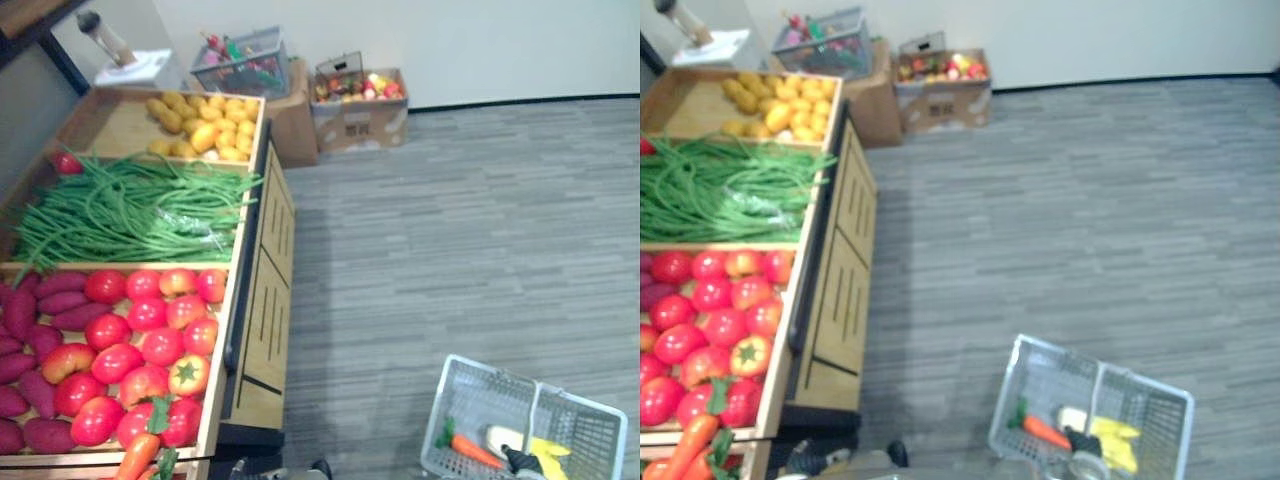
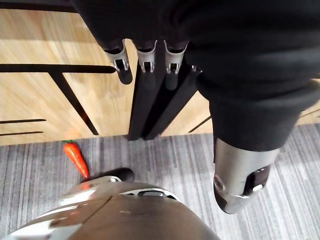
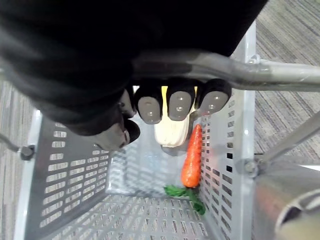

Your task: Pick vegetable in the basket

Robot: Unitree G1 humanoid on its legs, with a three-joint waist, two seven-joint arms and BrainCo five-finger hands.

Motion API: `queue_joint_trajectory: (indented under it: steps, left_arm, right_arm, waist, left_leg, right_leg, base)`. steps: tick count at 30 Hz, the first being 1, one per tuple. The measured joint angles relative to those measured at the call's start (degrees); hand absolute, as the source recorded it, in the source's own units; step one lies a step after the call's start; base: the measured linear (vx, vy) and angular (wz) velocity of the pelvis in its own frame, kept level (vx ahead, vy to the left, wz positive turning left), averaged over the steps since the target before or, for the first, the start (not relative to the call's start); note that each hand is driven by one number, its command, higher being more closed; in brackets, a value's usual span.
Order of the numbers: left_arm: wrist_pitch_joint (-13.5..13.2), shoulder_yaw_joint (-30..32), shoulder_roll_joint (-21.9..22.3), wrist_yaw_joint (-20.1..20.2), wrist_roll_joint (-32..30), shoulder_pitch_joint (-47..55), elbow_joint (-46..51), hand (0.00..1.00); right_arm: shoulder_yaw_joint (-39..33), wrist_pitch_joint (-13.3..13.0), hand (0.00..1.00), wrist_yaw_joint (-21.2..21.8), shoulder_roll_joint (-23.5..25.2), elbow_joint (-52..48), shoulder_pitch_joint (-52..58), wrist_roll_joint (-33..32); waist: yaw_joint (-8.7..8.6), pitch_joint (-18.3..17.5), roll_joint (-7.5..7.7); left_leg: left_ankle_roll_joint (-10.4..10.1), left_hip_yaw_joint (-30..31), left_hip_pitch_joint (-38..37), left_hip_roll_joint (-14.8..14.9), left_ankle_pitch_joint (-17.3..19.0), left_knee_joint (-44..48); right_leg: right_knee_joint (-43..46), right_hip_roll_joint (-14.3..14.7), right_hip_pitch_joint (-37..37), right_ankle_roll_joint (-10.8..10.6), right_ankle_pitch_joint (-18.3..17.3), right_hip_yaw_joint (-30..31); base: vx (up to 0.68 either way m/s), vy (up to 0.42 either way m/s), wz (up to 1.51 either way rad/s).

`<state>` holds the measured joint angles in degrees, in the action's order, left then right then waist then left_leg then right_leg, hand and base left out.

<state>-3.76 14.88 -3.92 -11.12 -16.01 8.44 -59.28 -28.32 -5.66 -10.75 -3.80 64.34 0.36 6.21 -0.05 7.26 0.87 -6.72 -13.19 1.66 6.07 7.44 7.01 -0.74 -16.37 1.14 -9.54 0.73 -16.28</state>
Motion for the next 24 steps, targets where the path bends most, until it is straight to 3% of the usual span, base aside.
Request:
queue_joint_trajectory:
  steps: [10, 14, 17, 20, 24]
  left_arm:
    - [-0.18, -1.80, -0.27, 0.12, -0.42, 0.18, -0.69, 0.00]
    - [-0.82, -3.34, -1.70, 0.15, -0.02, 0.13, -0.62, 0.00]
    - [-1.08, -3.24, -3.05, 0.37, 0.51, 0.28, -1.36, 0.00]
    - [-1.10, -1.35, -2.57, 0.68, 3.23, 0.48, -2.95, 0.00]
    - [-1.06, 1.40, -1.07, 1.47, 11.59, 0.94, -5.00, 0.00]
  right_arm:
    - [1.68, 0.20, 1.00, 0.17, 0.39, -3.04, 1.46, 0.03]
    - [1.81, 0.18, 1.00, 1.41, 1.56, -2.89, 1.63, 0.04]
    - [2.33, 0.17, 1.00, 2.23, 2.59, -2.42, 1.75, 0.12]
    - [2.23, 0.10, 1.00, 2.64, 2.17, -1.14, 3.15, 0.00]
    - [1.65, -0.04, 1.00, 3.25, 1.57, -0.25, 3.80, -0.61]
  waist:
    - [-0.04, -0.49, 0.15]
    - [0.09, -0.65, 1.70]
    - [0.44, -1.27, 3.77]
    - [0.15, -2.62, 3.43]
    - [0.16, -4.28, 2.02]
  left_leg:
    - [-0.30, -5.10, -5.41, 0.82, -1.13, -5.03]
    - [-0.26, -4.91, -5.97, 0.72, -1.11, -4.95]
    - [-0.11, -4.58, -5.60, 0.25, -1.24, -4.93]
    - [0.03, -3.40, -5.83, -0.11, -1.44, -5.45]
    - [-0.10, -3.34, -6.83, -0.25, -2.09, -7.70]
  right_leg:
    - [5.29, 1.00, -3.66, -0.33, 0.18, 3.55]
    - [7.48, 0.64, -3.95, -0.20, 0.10, 2.93]
    - [4.71, 0.43, -2.96, -0.22, 0.09, 1.05]
    - [0.41, 0.62, -0.25, -1.37, 0.85, -0.92]
    - [-0.98, 1.09, 0.49, -1.48, 1.00, -1.38]
  base:
    - [0.00, -0.016, -0.29]
    - [-0.05, 0.013, -0.01]
    - [-0.04, -0.017, 0.04]
    - [0.01, -0.021, 0.19]
    - [0.07, -0.005, 0.04]
